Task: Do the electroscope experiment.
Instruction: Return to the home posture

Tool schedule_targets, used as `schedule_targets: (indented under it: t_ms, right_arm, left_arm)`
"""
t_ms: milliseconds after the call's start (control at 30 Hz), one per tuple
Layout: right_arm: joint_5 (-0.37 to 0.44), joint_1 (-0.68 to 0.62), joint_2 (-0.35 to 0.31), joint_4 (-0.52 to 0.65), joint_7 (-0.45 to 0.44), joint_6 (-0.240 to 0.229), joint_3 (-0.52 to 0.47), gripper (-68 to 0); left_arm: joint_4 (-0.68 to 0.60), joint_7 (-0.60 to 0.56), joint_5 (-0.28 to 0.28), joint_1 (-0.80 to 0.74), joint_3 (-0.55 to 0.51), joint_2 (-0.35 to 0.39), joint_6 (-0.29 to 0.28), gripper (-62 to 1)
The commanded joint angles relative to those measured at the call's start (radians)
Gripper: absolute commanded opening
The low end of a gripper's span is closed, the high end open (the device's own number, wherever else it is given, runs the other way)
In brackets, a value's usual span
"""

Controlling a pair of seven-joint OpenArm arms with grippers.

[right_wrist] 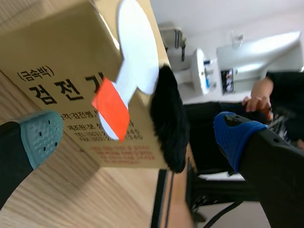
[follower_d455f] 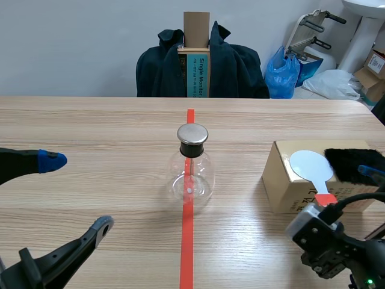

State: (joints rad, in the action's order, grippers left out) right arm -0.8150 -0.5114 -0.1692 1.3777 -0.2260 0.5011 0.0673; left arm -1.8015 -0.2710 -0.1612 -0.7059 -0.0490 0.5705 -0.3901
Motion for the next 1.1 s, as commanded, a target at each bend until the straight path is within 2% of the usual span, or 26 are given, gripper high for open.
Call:
schedule_targets:
  t_ms: [0, 100, 233, 267, 333, 367, 433, 600, 767, 900, 1067]
  right_arm:
    - [0.077, -0.043, -0.011, 0.043, 0.004, 0.011, -0.003, 0.4]
    - [0.312, -0.106, -0.032, 0.122, 0.013, 0.007, -0.004, 0.4]
    - [0.673, -0.227, -0.079, 0.301, 0.044, 0.000, -0.024, 0.4]
    - [0.730, -0.257, -0.092, 0.357, 0.040, -0.010, -0.024, 0.4]
    - [0.795, -0.308, -0.125, 0.461, 0.040, -0.023, -0.024, 0.4]
    - [0.808, -0.326, -0.143, 0.507, 0.040, -0.031, -0.024, 0.4]
    - [0.808, -0.342, -0.179, 0.594, 0.041, -0.085, -0.023, 0.4]
    - [0.801, -0.289, -0.255, 0.724, 0.041, -0.317, -0.023, 0.4]
    - [0.805, -0.219, -0.257, 0.764, 0.036, -0.484, -0.018, 0.4]
    - [0.804, -0.188, -0.257, 0.764, 0.009, -0.533, -0.005, 0.4]
    - [0.804, -0.181, -0.257, 0.764, -0.073, -0.556, -0.005, 0.4]
  left_arm:
    - [-0.005, -0.017, -0.010, 0.003, 0.001, -0.005, 0.002, 1.4]
    - [-0.005, -0.017, -0.010, 0.003, 0.001, -0.005, 0.002, 1.4]
    - [-0.005, -0.017, -0.010, 0.003, 0.001, -0.005, 0.002, 1.4]
    - [-0.005, -0.017, -0.010, 0.003, 0.001, -0.005, 0.002, 1.4]
    - [-0.005, -0.017, -0.010, 0.003, 0.001, -0.005, 0.002, 1.4]
    - [-0.005, -0.017, -0.010, 0.003, 0.001, -0.005, 0.002, 1.4]
    - [-0.005, -0.017, -0.010, 0.003, 0.001, -0.005, 0.002, 1.4]
    - [-0.005, -0.017, -0.010, 0.003, 0.001, -0.005, 0.002, 1.4]
    - [-0.005, -0.017, -0.010, 0.003, 0.001, -0.005, 0.002, 1.4]
    - [-0.005, -0.017, -0.010, 0.003, 0.001, -0.005, 0.002, 1.4]
    - [-0.005, -0.017, -0.010, 0.003, 0.001, -0.005, 0.002, 1.4]
